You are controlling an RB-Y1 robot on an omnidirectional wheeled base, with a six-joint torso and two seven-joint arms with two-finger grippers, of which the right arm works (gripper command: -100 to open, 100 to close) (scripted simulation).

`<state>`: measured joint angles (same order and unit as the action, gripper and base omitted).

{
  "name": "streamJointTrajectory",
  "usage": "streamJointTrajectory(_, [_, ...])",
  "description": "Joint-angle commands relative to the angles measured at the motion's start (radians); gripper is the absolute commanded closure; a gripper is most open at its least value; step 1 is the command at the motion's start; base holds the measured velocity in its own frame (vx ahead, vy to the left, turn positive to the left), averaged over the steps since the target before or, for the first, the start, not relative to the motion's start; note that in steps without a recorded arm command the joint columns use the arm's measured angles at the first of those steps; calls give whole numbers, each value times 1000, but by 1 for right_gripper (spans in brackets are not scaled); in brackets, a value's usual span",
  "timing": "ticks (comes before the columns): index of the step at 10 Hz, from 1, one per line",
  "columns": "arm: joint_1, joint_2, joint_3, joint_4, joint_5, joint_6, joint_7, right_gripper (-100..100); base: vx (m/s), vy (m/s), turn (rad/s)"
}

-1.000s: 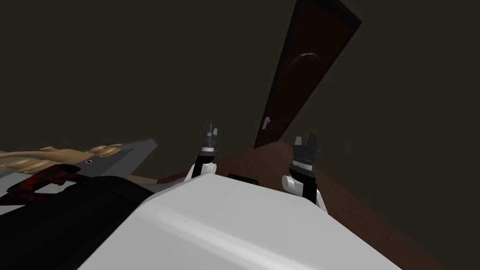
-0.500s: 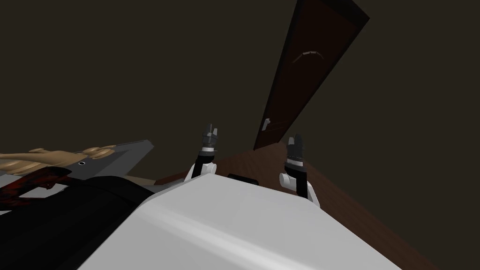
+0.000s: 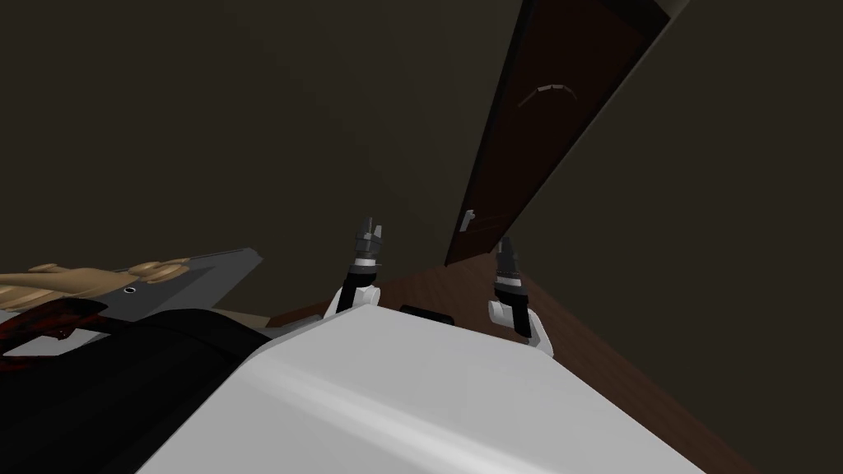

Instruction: Pull the door open

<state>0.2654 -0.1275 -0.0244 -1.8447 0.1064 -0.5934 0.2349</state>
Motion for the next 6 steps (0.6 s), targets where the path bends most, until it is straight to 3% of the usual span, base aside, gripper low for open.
streamJointTrajectory(1, [-12, -5, 1, 28, 7, -4, 12, -100, 65, -49, 16])
streamJointTrajectory(6, [-100, -49, 13, 194, 65, -26, 91, -100, 80, -58, 35])
